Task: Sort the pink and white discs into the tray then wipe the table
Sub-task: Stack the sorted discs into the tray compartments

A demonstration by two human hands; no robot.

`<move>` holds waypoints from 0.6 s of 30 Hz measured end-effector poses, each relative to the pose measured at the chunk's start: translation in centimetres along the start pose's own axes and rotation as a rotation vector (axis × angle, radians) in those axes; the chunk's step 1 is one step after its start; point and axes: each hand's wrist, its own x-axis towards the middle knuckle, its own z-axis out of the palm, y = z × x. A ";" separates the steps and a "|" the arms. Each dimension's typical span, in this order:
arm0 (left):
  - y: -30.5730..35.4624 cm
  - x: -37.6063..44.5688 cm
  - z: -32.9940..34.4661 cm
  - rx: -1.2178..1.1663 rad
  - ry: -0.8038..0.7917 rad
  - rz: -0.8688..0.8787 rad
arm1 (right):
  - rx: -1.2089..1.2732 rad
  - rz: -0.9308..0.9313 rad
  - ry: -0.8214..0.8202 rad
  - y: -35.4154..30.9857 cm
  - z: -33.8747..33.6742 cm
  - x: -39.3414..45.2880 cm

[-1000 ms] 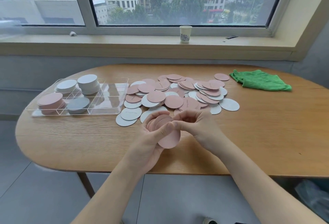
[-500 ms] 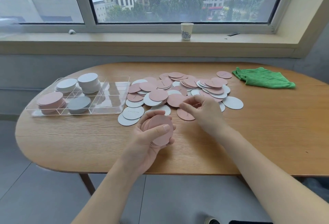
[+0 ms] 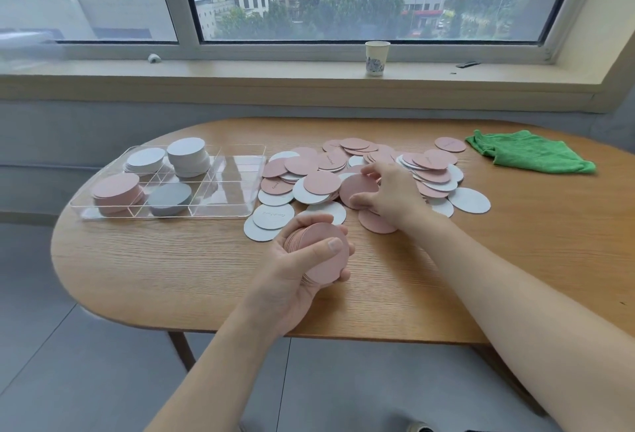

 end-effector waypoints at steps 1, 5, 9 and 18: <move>0.0 0.0 0.0 -0.003 0.004 -0.002 | 0.060 -0.001 0.026 0.0 -0.2 -0.2; 0.0 0.1 0.1 -0.022 0.024 -0.005 | 0.302 0.019 0.109 -0.1 -1.3 -1.6; -0.1 0.3 0.0 -0.047 0.049 0.002 | 0.579 0.037 0.153 -0.7 -2.8 -4.6; -0.3 0.8 -0.2 -0.054 0.037 0.052 | 1.092 0.153 -0.159 -2.1 -3.0 -10.5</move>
